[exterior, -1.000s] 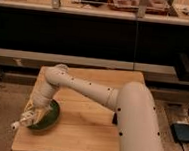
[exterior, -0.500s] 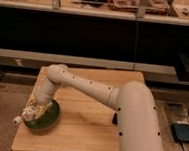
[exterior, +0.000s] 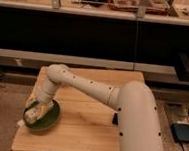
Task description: Place the bottle in the ceramic bowl
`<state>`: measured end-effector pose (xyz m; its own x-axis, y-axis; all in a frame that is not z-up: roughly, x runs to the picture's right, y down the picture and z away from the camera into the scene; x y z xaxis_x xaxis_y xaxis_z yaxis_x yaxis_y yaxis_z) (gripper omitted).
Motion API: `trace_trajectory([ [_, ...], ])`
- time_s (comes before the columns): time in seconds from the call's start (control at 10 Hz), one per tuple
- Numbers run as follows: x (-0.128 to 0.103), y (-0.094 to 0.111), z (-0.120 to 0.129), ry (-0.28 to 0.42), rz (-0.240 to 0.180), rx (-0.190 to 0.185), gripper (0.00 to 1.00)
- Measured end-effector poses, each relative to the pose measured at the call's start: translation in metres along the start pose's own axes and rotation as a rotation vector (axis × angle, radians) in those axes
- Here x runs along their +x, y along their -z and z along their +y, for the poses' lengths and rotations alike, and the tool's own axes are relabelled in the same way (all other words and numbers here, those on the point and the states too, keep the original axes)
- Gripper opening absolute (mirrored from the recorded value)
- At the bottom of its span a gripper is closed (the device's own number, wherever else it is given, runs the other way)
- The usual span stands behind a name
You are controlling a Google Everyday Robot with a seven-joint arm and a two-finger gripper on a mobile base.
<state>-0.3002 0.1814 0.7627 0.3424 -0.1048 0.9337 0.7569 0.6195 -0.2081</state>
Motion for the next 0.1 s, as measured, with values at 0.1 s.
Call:
trace_trajectory([
  [0.1, 0.0000, 0.0000, 0.0000, 0.000, 0.000, 0.000, 0.80],
])
